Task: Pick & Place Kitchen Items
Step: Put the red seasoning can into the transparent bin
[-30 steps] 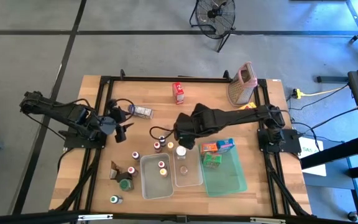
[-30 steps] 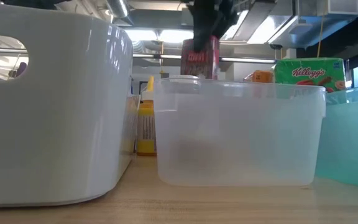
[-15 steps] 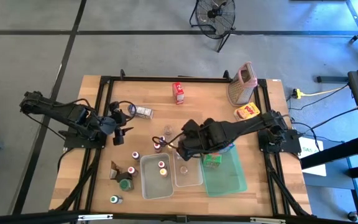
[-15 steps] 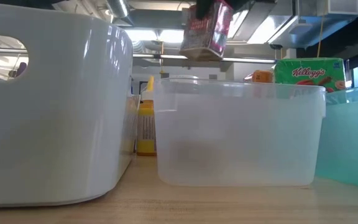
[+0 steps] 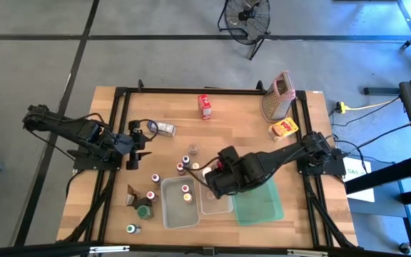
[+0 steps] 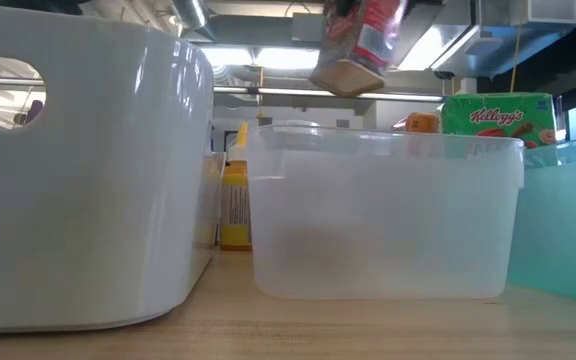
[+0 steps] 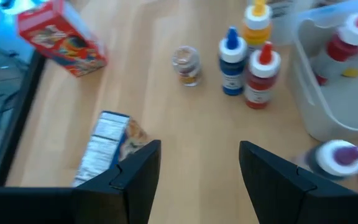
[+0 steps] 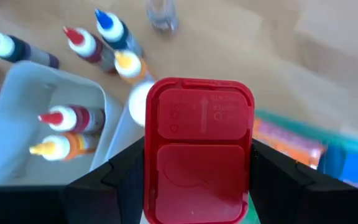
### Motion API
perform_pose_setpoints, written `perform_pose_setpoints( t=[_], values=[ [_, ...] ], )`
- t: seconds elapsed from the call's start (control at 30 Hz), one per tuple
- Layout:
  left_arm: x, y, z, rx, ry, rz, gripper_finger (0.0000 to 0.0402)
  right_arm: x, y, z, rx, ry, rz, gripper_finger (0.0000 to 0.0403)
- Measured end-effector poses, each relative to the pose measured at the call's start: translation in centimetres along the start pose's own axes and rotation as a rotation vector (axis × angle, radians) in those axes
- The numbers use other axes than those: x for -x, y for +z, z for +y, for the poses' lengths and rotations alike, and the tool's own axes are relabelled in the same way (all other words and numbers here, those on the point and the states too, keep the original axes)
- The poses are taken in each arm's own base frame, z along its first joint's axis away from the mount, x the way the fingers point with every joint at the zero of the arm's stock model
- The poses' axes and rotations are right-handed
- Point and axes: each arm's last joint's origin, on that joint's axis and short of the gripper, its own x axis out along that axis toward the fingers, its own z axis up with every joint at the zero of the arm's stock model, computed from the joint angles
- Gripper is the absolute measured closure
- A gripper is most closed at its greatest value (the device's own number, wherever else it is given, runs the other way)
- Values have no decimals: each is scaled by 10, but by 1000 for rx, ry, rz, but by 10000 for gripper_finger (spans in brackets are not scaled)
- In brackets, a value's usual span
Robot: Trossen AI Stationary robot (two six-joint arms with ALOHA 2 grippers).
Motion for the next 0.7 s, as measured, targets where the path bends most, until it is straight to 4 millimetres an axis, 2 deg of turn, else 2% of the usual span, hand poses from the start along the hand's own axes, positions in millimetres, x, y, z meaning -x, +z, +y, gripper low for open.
perform_pose_setpoints(
  t=[0.13,0.33,0.7],
  values=[
    [0,0,-1,-22,-51,6,190,-4,-11,5,-52,-2,18,180],
    [0,0,-2,-56,-74,8,190,-20,-25,15,-89,-29,49,180],
    [0,-1,-3,-82,-118,14,190,-27,-26,13,-131,-82,28,180]
  ],
)
